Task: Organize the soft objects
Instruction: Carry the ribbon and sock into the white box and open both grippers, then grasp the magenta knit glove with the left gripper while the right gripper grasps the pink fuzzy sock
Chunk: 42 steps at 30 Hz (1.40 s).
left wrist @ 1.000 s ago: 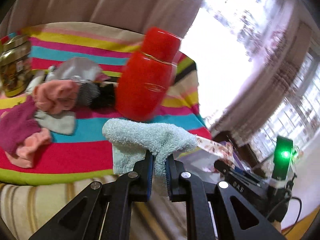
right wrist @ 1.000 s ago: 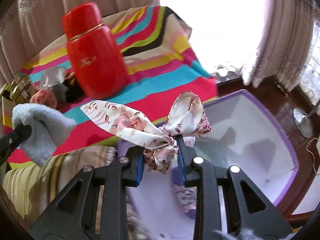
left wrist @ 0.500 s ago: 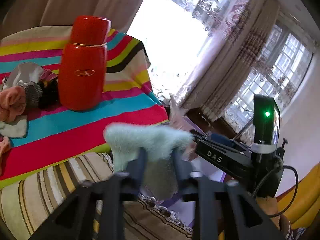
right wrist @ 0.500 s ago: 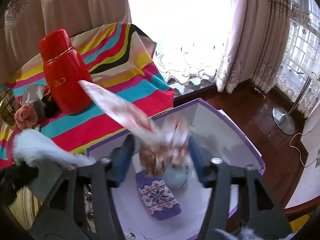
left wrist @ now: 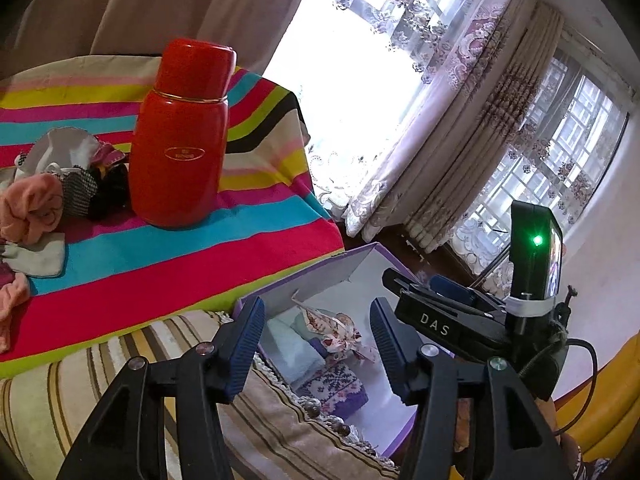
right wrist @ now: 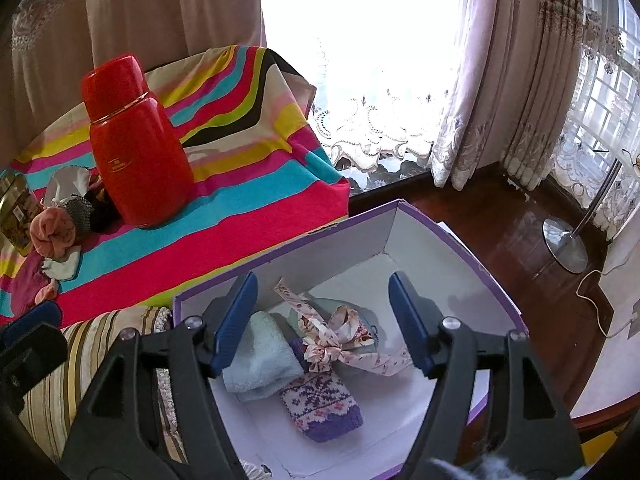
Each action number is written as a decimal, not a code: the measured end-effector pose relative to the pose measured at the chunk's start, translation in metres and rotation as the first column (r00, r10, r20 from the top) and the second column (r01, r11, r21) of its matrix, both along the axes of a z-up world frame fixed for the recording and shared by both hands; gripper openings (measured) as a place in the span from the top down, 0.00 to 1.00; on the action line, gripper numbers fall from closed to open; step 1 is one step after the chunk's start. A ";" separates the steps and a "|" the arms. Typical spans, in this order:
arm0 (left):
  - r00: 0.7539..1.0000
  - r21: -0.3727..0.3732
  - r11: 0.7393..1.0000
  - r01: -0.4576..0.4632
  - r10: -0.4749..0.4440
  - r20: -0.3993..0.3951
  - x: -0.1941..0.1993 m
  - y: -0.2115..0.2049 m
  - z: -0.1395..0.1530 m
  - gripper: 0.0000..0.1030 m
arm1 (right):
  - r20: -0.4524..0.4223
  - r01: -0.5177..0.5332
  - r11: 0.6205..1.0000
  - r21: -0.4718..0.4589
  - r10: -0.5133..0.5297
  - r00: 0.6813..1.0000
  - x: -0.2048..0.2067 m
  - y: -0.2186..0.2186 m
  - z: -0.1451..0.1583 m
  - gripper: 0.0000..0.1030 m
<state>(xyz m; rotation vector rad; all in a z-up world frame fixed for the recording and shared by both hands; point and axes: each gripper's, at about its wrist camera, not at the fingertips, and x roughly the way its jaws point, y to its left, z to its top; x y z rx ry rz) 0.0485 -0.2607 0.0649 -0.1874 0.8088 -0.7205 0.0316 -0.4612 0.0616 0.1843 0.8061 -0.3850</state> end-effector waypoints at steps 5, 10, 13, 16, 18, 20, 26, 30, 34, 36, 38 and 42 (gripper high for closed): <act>1.000 -0.007 1.000 -0.027 0.027 0.003 0.003 0.012 0.002 0.45 | 0.000 -0.018 1.000 0.001 0.018 1.000 0.003 0.007 0.003 0.30; 0.997 -0.012 0.997 -0.078 0.078 0.017 0.008 0.034 0.004 0.45 | 0.017 -0.070 0.998 0.010 0.069 0.997 0.007 0.024 0.010 0.30; 0.991 -0.022 0.992 -0.127 0.127 0.026 0.011 0.057 0.006 0.45 | 0.020 -0.119 0.993 0.016 0.119 0.993 0.013 0.039 0.012 0.30; 0.981 -0.031 0.982 -0.189 0.190 0.028 0.016 0.085 0.005 0.45 | 0.022 -0.170 0.985 0.022 0.169 0.985 0.019 0.057 0.012 0.30; 0.974 -0.034 0.973 -0.226 0.227 0.024 0.019 0.102 0.003 0.45 | 0.023 -0.204 0.978 0.029 0.204 0.979 0.026 0.070 0.011 0.30; 0.965 -0.040 0.964 -0.261 0.262 0.013 0.023 0.120 0.000 0.45 | 0.020 -0.234 0.972 0.033 0.234 0.972 0.031 0.082 0.010 0.30; 0.925 -0.047 0.923 -0.381 0.380 -0.029 0.035 0.177 -0.013 0.45 | 0.010 -0.345 0.938 0.037 0.345 0.939 0.053 0.126 0.007 0.30; 0.886 -0.035 0.886 -0.462 0.459 -0.062 0.043 0.214 -0.023 0.45 | 0.009 -0.415 0.909 0.028 0.415 0.910 0.068 0.152 0.003 0.30; 0.849 -0.009 0.852 -0.523 0.521 -0.086 0.048 0.246 -0.030 0.45 | 0.009 -0.485 0.874 0.003 0.485 0.874 0.081 0.179 -0.002 0.30; 0.834 0.009 0.839 -0.545 0.543 -0.099 0.051 0.260 -0.035 0.45 | 0.002 -0.513 0.858 -0.008 0.513 0.858 0.088 0.189 -0.005 0.30; 0.822 0.029 0.828 -0.560 0.560 -0.104 0.054 0.270 -0.038 0.45 | 0.003 -0.539 0.842 -0.010 0.539 0.842 0.095 0.200 -0.006 0.30; 0.812 0.087 0.819 -0.567 0.574 -0.110 0.066 0.283 -0.044 0.45 | -0.002 -0.580 0.814 -0.018 0.580 0.814 0.108 0.221 -0.007 0.30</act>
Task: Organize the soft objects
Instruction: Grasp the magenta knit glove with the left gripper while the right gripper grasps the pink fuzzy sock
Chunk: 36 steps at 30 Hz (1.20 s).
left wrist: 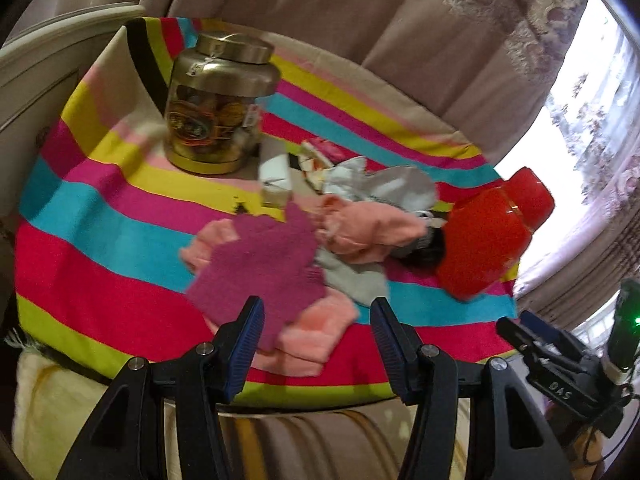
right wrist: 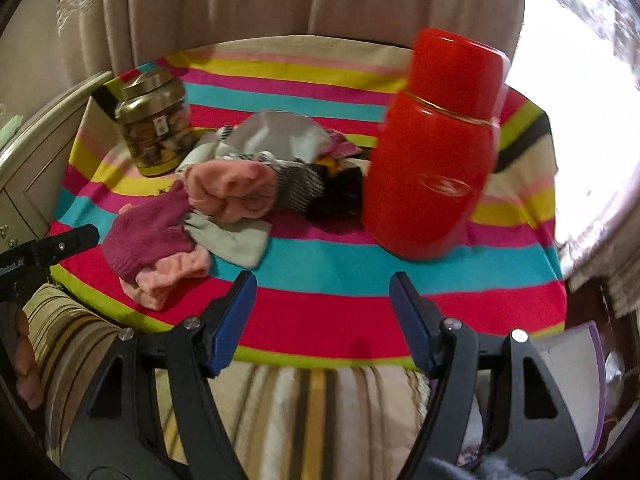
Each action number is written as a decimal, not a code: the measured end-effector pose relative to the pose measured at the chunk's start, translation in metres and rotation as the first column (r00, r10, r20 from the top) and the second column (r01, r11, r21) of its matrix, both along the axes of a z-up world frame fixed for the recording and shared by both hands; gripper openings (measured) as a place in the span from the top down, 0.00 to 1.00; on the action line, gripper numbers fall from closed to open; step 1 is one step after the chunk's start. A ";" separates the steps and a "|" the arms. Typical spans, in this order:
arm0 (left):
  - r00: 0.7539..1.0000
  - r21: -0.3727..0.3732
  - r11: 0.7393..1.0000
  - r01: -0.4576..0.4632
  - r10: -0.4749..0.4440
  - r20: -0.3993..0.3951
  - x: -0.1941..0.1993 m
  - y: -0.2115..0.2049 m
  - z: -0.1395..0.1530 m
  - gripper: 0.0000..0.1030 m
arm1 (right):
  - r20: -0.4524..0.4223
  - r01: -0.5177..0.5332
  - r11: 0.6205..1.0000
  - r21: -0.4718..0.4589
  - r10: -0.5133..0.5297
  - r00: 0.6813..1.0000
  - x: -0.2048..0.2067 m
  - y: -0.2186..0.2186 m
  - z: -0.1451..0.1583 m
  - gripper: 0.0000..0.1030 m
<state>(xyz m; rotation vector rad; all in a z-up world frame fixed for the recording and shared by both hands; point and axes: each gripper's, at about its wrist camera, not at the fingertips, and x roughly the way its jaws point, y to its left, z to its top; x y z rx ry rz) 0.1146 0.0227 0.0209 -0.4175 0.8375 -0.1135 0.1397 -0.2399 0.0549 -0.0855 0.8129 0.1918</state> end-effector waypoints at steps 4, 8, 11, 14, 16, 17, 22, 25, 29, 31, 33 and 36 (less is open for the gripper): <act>0.999 0.077 0.997 0.012 -0.009 -0.049 0.020 0.005 -0.008 0.45 | 0.003 -0.045 0.999 -0.001 0.045 0.999 0.009 0.015 -0.001 0.30; 0.996 0.154 0.987 0.039 -0.027 -0.082 0.041 0.003 -0.016 0.45 | 0.003 -0.093 0.995 -0.017 0.093 0.996 0.020 0.028 -0.003 0.30; 0.994 0.219 0.974 0.055 -0.033 -0.105 0.055 -0.002 -0.023 0.45 | -0.002 -0.127 0.991 -0.036 0.127 0.992 0.030 0.038 -0.006 0.30; 0.991 0.260 0.964 0.063 -0.030 -0.127 0.068 -0.003 -0.032 0.45 | 0.004 -0.164 0.984 -0.073 0.165 0.986 0.037 0.050 -0.008 0.30; 0.990 0.269 0.961 0.065 -0.029 -0.137 0.073 -0.002 -0.037 0.45 | 0.015 -0.180 0.978 -0.102 0.183 0.983 0.041 0.058 -0.008 0.27; 0.989 0.270 0.960 0.068 -0.029 -0.146 0.075 -0.002 -0.040 0.45 | 0.023 -0.188 0.975 -0.118 0.192 0.981 0.042 0.062 -0.009 0.26; 0.987 0.255 0.962 0.101 -0.065 -0.149 0.078 -0.005 -0.049 0.46 | 0.059 -0.220 0.949 -0.225 0.239 0.969 0.055 0.086 -0.011 0.22; 0.988 0.252 0.961 0.111 -0.080 -0.131 0.075 -0.006 -0.049 0.66 | 0.092 -0.233 0.930 -0.284 0.268 0.959 0.061 0.100 -0.012 0.22; 0.992 0.213 0.970 0.116 -0.101 -0.080 0.066 -0.004 -0.045 0.89 | 0.122 -0.264 0.900 -0.348 0.323 0.939 0.068 0.119 -0.014 0.22; 0.993 0.193 0.975 0.111 -0.103 -0.049 0.061 -0.001 -0.041 0.92 | 0.123 -0.286 0.886 -0.366 0.350 0.929 0.071 0.127 -0.019 0.22; 0.994 0.167 0.980 0.109 -0.105 -0.028 0.059 0.003 -0.039 0.95 | 0.113 -0.306 0.876 -0.372 0.370 0.922 0.077 0.133 -0.023 0.22; 0.996 0.126 0.988 0.093 -0.093 -0.004 0.055 0.012 -0.035 0.97 | 0.078 -0.329 0.872 -0.363 0.380 0.922 0.090 0.139 -0.034 0.22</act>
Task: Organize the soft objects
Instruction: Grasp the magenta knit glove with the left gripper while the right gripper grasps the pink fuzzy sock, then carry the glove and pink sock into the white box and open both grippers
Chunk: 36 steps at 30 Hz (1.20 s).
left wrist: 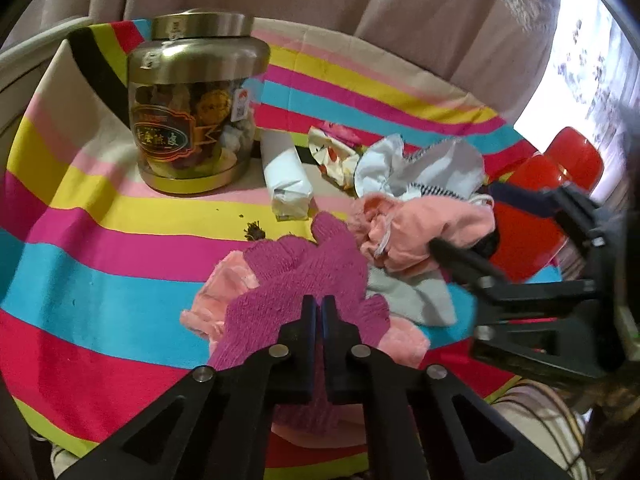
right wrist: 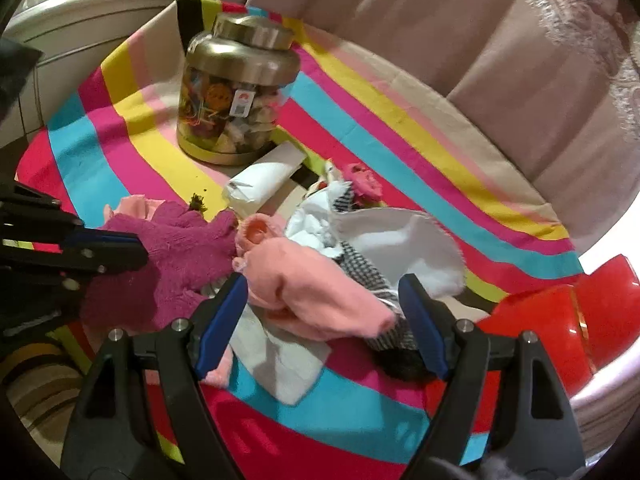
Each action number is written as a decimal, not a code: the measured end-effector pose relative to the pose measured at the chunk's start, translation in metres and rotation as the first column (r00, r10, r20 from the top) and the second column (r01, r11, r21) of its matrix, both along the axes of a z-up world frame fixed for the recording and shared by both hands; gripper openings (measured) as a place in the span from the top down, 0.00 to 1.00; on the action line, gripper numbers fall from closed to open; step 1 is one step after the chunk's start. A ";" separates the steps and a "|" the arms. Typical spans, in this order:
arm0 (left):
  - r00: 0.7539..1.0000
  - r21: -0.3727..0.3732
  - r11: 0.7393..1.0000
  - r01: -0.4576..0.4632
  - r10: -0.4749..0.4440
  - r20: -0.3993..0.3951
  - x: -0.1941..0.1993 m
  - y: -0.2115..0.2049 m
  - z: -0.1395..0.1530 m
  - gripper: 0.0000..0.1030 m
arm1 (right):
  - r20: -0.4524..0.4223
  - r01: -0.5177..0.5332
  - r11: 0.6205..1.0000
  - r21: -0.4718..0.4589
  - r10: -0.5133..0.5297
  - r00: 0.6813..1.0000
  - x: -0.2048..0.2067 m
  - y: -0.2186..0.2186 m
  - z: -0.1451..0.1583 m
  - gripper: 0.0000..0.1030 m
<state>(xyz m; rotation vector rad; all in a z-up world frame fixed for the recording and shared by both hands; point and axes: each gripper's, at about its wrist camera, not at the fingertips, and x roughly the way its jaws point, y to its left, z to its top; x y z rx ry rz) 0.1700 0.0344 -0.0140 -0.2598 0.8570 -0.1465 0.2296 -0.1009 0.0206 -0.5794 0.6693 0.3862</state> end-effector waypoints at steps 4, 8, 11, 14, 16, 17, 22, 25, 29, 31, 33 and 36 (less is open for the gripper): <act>1.000 -0.032 0.999 -0.003 0.003 0.013 -0.004 0.007 0.001 0.97 | -0.065 -0.005 1.000 0.002 0.006 0.998 0.013 0.003 -0.015 0.22; 1.000 -0.042 0.999 -0.001 0.002 0.011 -0.002 0.007 0.001 0.96 | -0.143 0.000 1.000 0.017 0.002 0.990 0.024 0.002 -0.034 0.22; 0.999 -0.047 0.998 -0.034 0.034 -0.002 0.000 0.012 -0.001 0.83 | -0.202 0.017 0.998 0.056 -0.005 0.979 0.028 -0.003 -0.044 0.46; 0.998 -0.041 0.998 -0.057 0.056 -0.012 0.003 0.013 -0.003 0.42 | -0.246 0.038 0.994 0.099 -0.013 0.969 0.033 -0.009 -0.047 0.57; 0.998 -0.027 0.998 -0.064 0.063 -0.007 0.003 0.012 -0.002 0.38 | -0.254 0.048 0.992 0.114 -0.018 0.967 0.034 -0.011 -0.047 0.62; 0.998 -0.018 0.998 -0.065 0.065 -0.011 0.004 0.011 -0.002 0.37 | -0.254 0.050 0.992 0.119 -0.019 0.967 0.034 -0.012 -0.046 0.66; 0.994 0.043 0.996 -0.079 0.082 -0.070 0.015 0.006 -0.013 0.38 | -0.261 0.088 0.977 0.193 -0.036 0.965 0.027 -0.027 -0.039 0.74; 0.994 0.095 0.994 -0.056 0.064 -0.087 0.019 -0.004 -0.017 0.46 | -0.267 0.121 0.961 0.247 -0.053 0.962 0.020 -0.041 -0.031 0.76; 0.996 0.133 0.990 -0.038 0.048 -0.077 0.017 -0.013 -0.016 0.75 | -0.276 0.148 0.945 0.292 -0.065 0.959 0.006 -0.057 -0.017 0.76; 0.997 0.125 0.992 -0.037 0.044 -0.060 0.014 -0.013 -0.013 0.82 | -0.277 0.158 0.937 0.312 -0.069 0.958 0.000 -0.062 -0.012 0.76; 0.998 0.110 0.993 -0.047 0.051 -0.034 0.008 -0.010 -0.009 0.83 | -0.269 0.166 0.931 0.326 -0.077 0.960 -0.006 -0.066 -0.007 0.76; 0.998 0.067 0.996 -0.066 0.065 0.022 0.001 -0.004 0.000 0.85 | -0.264 0.184 0.919 0.349 -0.092 0.960 -0.016 -0.074 0.000 0.76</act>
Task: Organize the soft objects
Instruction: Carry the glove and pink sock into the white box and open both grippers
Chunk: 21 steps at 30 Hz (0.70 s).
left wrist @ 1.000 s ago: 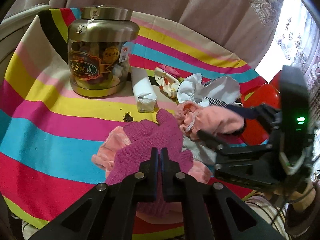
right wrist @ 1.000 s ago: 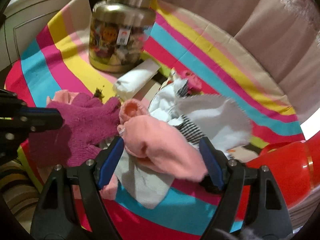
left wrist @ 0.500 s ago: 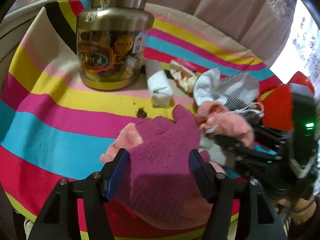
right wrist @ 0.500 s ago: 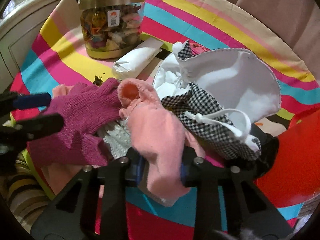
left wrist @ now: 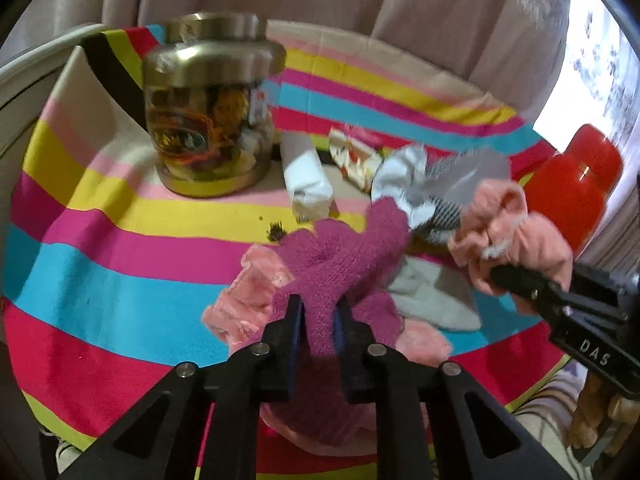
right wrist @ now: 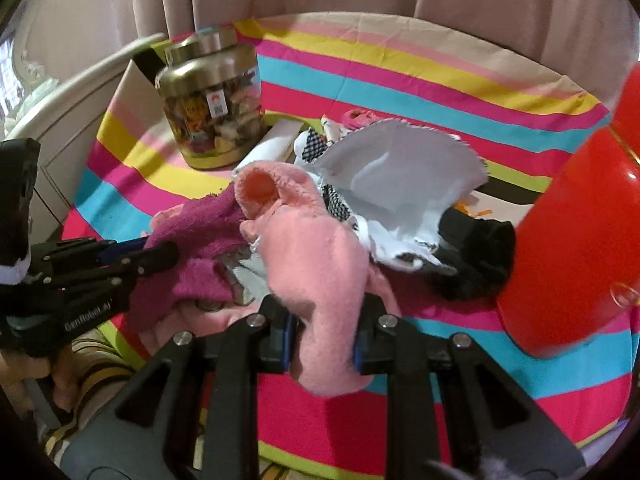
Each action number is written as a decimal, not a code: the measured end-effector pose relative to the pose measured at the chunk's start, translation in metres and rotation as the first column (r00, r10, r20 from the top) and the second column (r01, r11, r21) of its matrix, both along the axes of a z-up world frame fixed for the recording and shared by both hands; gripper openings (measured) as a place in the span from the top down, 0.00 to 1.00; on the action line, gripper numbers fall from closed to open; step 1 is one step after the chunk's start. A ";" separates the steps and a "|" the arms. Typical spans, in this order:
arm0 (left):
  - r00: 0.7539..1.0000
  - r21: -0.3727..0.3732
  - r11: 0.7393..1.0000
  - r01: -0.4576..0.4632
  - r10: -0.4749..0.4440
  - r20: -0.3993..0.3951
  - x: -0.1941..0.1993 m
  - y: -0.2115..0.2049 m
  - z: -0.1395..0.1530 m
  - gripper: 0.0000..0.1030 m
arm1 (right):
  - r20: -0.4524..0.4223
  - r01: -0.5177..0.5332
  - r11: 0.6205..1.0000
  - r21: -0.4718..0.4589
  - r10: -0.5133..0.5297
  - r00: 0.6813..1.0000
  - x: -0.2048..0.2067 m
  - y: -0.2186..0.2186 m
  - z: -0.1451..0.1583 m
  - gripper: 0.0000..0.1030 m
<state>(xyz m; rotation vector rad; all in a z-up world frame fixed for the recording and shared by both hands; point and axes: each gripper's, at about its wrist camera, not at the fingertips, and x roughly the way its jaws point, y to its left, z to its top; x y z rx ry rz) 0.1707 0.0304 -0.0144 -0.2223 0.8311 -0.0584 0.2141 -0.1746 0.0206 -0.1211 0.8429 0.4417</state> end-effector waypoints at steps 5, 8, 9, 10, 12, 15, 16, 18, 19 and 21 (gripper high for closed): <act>0.996 -0.052 0.998 -0.036 0.040 0.083 -0.015 0.010 0.012 0.85 | 0.006 0.037 0.999 0.033 -0.038 0.999 -0.013 -0.015 0.008 0.76; 0.991 -0.059 0.997 -0.049 0.056 0.119 -0.020 0.012 0.019 0.87 | 0.007 0.056 0.997 0.047 -0.056 0.998 -0.019 -0.023 0.012 0.76; 0.990 -0.059 0.997 -0.050 0.058 0.127 -0.020 0.013 0.020 0.87 | 0.008 0.061 0.997 0.051 -0.062 0.998 -0.022 -0.025 0.014 0.76; 0.989 -0.058 0.997 -0.050 0.058 0.136 -0.021 0.013 0.023 0.87 | 0.008 0.066 0.996 0.055 -0.066 0.998 -0.025 -0.028 0.014 0.76; 0.987 -0.059 0.997 -0.048 0.057 0.147 -0.024 0.011 0.027 0.87 | 0.010 0.075 0.995 0.062 -0.076 0.997 -0.030 -0.034 0.017 0.76; 0.985 -0.068 0.997 -0.038 0.049 0.162 -0.032 0.007 0.034 0.87 | 0.007 0.094 0.993 0.073 -0.095 0.995 -0.039 -0.043 0.019 0.76; 0.985 -0.071 0.997 -0.037 0.048 0.165 -0.035 0.005 0.036 0.87 | 0.005 0.099 0.992 0.076 -0.100 0.995 -0.041 -0.046 0.020 0.76; 0.984 -0.092 0.995 -0.025 0.041 0.174 -0.042 0.001 0.041 0.87 | 0.002 0.114 0.990 0.083 -0.114 0.993 -0.048 -0.053 0.021 0.76; 0.983 -0.102 0.995 -0.016 0.034 0.178 -0.045 -0.002 0.044 0.87 | 0.002 0.118 0.989 0.086 -0.119 0.993 -0.050 -0.056 0.022 0.76; 0.983 -0.113 0.994 0.003 0.018 0.183 -0.051 -0.009 0.048 0.87 | 0.002 0.133 0.987 0.093 -0.133 0.991 -0.057 -0.064 0.024 0.76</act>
